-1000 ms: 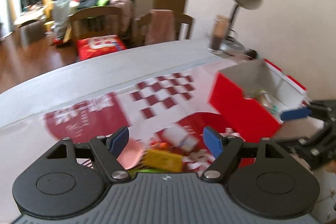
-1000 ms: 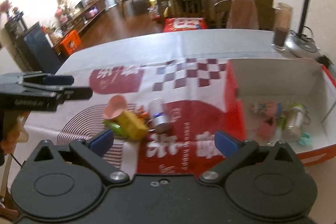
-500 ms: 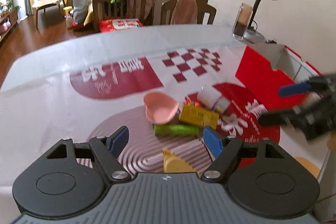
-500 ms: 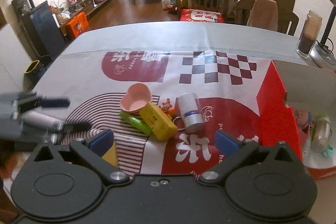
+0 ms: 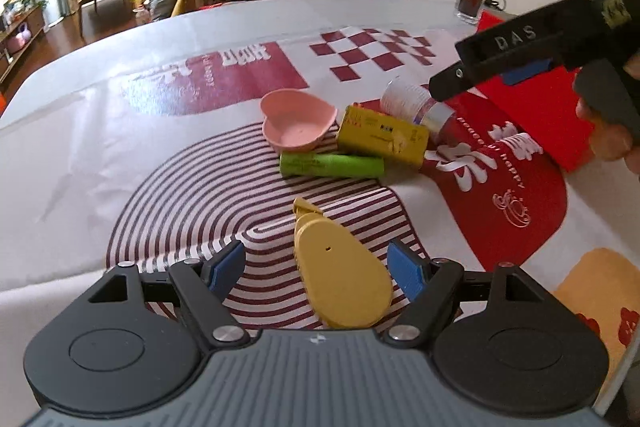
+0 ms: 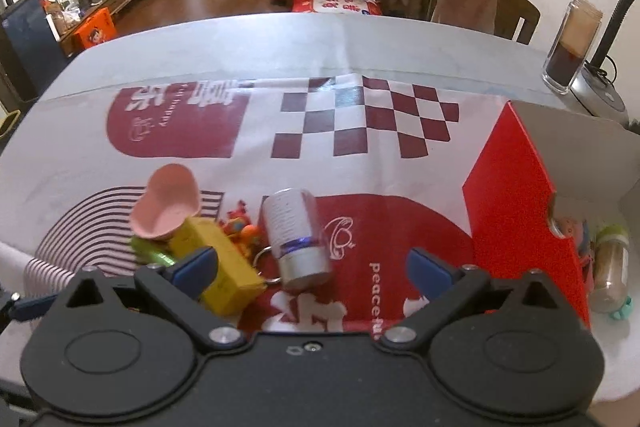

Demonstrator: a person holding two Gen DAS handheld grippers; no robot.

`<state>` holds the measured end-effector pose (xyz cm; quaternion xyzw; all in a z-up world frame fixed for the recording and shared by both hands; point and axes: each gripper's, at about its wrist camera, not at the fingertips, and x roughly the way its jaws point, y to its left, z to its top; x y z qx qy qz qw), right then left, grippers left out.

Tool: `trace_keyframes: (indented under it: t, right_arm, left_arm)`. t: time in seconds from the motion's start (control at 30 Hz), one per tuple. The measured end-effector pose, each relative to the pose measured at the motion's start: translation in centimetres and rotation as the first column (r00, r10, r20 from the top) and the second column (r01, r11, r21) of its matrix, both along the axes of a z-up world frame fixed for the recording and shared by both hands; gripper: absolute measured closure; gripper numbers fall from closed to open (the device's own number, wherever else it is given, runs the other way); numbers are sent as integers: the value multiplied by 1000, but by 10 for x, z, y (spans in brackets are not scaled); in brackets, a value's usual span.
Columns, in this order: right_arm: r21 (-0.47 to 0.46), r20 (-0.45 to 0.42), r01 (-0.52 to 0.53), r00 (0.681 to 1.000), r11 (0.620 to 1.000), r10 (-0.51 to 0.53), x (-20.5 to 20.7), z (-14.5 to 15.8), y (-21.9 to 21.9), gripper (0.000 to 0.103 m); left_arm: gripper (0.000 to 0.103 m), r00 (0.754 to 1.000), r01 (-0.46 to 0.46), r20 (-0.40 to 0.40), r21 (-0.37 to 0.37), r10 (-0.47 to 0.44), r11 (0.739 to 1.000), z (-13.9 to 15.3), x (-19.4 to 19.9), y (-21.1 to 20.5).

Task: Organize rigid objects
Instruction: 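Grasp the yellow pear-shaped case with the left tool while the right tool grasps the clear cup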

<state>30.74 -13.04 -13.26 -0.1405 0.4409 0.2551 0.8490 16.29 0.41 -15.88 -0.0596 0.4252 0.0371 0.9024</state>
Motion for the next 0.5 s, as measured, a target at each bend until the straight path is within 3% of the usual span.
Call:
trace_keyframes:
  t: [0.17,0.5]
  right_arm:
    - [-32,-18,-11,1000,999,10,15,-14,9,11]
    - [-48,-63,-39,997,998,36,33,-35,20,38]
  left_arm:
    - [25,999,-35,9,-1,35,999,-7,1,-3]
    - [26,999,-31,11,51,30,998,-20,1,-20]
